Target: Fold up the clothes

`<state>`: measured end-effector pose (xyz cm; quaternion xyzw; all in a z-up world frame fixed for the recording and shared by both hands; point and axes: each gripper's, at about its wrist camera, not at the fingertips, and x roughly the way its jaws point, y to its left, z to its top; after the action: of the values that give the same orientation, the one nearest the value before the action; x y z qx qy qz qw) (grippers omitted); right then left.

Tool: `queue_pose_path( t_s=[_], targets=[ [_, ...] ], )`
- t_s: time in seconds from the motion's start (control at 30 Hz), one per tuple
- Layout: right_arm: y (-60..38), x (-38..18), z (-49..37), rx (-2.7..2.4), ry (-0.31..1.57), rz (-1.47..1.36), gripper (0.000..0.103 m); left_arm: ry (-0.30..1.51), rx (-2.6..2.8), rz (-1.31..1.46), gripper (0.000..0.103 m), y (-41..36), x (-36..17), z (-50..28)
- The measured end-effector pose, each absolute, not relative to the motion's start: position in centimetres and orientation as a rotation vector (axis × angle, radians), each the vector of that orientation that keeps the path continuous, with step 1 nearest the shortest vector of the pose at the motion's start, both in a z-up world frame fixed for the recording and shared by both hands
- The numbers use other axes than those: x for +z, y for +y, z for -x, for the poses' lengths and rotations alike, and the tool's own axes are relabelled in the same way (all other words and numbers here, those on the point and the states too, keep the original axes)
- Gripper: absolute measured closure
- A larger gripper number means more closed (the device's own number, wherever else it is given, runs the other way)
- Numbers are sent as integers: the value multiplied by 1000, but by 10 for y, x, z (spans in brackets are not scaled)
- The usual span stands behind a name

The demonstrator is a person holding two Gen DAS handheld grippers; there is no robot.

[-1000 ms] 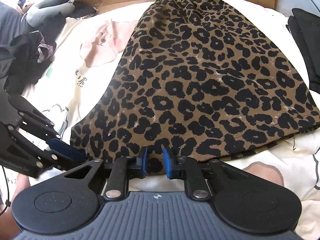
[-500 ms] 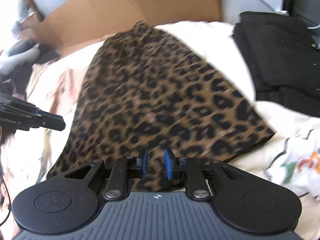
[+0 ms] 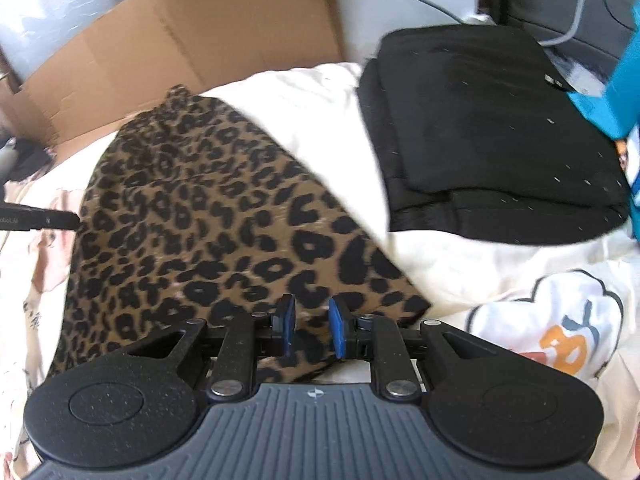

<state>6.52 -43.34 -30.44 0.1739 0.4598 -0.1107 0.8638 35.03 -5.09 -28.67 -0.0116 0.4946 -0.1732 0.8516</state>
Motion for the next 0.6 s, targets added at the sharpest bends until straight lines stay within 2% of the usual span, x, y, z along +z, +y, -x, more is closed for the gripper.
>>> queue_pose_path(
  t_s=[0.43, 0.6],
  targets=[
    [-444, -316, -62, -270, 990, -358, 78, 1056, -265, 25, 84, -31, -320, -394],
    [-445, -317, -64, -272, 993, -351, 77, 1007, -252, -23, 84, -37, -312, -392]
  ],
)
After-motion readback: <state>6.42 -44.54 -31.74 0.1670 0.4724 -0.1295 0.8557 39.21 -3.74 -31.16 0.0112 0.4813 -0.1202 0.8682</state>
